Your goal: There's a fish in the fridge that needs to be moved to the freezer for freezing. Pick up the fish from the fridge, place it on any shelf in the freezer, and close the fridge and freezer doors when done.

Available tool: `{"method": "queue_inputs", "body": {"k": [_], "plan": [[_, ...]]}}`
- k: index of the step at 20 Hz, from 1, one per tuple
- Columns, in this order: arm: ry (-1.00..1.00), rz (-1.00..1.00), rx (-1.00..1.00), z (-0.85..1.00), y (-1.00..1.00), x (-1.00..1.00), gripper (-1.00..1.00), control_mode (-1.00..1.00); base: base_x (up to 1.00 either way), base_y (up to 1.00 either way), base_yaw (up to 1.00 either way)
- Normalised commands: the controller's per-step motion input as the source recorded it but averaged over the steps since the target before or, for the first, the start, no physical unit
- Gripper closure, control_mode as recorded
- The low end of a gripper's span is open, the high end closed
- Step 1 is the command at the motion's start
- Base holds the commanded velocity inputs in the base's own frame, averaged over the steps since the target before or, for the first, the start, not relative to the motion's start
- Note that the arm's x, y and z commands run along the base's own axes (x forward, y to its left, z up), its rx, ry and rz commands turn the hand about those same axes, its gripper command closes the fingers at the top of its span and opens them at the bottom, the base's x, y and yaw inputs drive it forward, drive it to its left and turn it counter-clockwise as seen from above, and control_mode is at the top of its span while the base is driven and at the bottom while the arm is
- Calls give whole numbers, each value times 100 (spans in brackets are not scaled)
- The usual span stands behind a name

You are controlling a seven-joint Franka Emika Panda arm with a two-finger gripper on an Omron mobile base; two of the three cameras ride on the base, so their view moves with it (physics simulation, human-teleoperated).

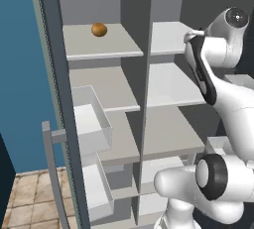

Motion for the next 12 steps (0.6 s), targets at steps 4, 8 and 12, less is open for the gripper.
{"method": "queue_inputs", "body": {"k": [4,8,12], "plan": [[0,0,0,-1,-17,65,-100,-100,0,0,0],[6,0,0,-3,-23,51,-100,-100,0,0,0],[3,0,0,0,-14,41,-100,-100,0,0,0]]}}
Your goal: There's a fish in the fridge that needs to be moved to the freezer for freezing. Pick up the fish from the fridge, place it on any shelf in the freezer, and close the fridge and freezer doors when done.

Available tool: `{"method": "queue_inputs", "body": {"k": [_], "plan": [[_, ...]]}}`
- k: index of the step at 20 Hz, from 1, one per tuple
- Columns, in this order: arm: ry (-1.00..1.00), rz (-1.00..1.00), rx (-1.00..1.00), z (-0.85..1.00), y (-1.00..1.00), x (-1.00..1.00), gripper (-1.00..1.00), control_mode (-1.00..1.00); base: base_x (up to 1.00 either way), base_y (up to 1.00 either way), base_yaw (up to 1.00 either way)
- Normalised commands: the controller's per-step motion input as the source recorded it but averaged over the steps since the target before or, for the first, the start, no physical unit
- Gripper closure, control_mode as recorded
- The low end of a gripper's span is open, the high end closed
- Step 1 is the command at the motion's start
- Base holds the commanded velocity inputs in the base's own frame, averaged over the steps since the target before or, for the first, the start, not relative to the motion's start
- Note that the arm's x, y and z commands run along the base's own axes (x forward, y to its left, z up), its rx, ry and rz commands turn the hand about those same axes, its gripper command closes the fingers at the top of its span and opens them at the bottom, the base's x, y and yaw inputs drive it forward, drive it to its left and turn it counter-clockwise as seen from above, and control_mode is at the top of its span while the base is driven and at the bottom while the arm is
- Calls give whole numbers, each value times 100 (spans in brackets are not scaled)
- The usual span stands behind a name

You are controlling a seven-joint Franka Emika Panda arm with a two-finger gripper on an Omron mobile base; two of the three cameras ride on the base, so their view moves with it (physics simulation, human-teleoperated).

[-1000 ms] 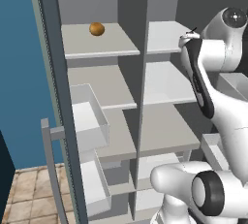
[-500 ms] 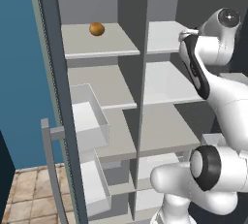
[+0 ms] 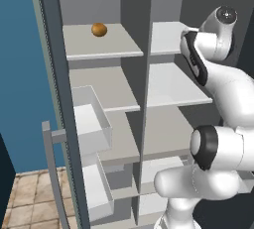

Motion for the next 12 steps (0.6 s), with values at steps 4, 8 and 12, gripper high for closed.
{"method": "queue_inputs", "body": {"k": [4,8,12], "plan": [[0,0,0,0,-10,38,-100,-100,0,0,0],[0,0,0,-4,-4,35,-100,-100,0,0,0],[0,0,0,-20,-15,37,-100,-100,0,0,0]]}}
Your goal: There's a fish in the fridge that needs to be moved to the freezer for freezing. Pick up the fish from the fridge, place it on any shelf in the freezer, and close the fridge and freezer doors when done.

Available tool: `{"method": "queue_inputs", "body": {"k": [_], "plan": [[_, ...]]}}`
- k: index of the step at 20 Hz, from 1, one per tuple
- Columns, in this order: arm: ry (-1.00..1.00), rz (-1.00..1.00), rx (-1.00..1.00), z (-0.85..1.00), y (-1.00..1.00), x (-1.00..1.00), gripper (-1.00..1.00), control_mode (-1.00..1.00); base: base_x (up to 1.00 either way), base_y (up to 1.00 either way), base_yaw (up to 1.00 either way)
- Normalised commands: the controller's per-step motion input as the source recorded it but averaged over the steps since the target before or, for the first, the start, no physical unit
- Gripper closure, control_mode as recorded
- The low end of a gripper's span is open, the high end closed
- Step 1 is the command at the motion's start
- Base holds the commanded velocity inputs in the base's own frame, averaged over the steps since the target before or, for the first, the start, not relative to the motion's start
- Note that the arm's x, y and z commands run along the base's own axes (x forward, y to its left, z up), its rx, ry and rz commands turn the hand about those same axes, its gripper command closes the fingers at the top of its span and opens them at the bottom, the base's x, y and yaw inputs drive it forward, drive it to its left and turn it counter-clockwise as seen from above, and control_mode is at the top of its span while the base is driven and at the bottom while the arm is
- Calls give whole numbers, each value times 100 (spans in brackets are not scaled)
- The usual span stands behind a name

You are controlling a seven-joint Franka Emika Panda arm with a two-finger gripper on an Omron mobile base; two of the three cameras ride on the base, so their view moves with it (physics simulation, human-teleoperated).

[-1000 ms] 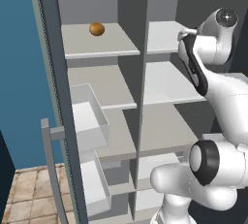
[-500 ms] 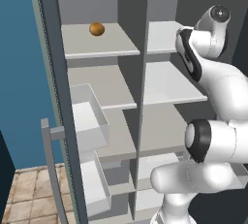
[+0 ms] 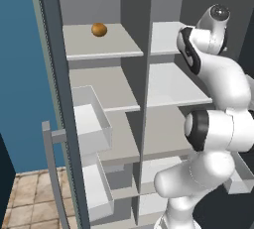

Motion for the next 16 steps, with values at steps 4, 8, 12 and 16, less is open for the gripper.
{"method": "queue_inputs", "body": {"k": [4,8,12,16], "plan": [[0,0,0,-25,-16,45,-100,-100,0,0,0],[0,0,0,-18,-15,45,-100,-100,0,0,0],[0,0,0,-7,-13,45,-100,-100,0,0,0],[0,0,0,-1,-6,43,-100,-100,0,0,0]]}}
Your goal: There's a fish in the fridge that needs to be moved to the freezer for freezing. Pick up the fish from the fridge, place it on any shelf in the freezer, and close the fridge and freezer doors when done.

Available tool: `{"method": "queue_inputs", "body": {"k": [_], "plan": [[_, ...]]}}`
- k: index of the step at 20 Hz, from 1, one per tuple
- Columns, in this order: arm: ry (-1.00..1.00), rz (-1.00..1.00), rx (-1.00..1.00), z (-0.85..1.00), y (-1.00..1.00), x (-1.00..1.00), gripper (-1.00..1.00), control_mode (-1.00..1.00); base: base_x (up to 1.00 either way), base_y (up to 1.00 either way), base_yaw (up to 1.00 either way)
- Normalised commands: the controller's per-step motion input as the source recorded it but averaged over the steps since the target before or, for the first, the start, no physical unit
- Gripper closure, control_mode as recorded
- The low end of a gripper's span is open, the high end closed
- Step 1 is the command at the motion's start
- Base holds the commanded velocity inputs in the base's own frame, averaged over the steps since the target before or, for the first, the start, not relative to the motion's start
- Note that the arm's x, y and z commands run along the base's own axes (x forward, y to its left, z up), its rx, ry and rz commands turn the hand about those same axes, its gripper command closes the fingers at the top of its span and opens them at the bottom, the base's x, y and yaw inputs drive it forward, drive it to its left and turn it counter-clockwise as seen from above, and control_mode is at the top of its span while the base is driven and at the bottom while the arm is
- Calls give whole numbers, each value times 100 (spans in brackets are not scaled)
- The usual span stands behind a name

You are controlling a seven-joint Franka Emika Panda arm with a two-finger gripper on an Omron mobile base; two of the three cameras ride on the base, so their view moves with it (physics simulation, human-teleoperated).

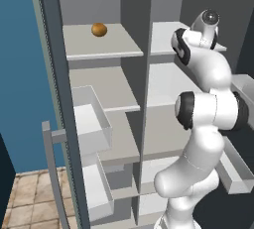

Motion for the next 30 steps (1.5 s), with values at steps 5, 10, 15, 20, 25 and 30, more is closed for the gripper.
{"method": "queue_inputs", "body": {"k": [5,10,15,20,25,30], "plan": [[0,0,0,0,-3,48,-100,-100,0,0,0],[0,0,0,0,-20,44,-100,-100,0,0,0],[0,0,0,-3,-25,40,-100,-100,0,0,0],[0,0,0,-21,-18,52,100,-100,0,0,0],[0,4,0,-27,-23,59,100,-100,0,0,0],[0,7,0,-29,-36,27,100,-100,0,0,0]]}}
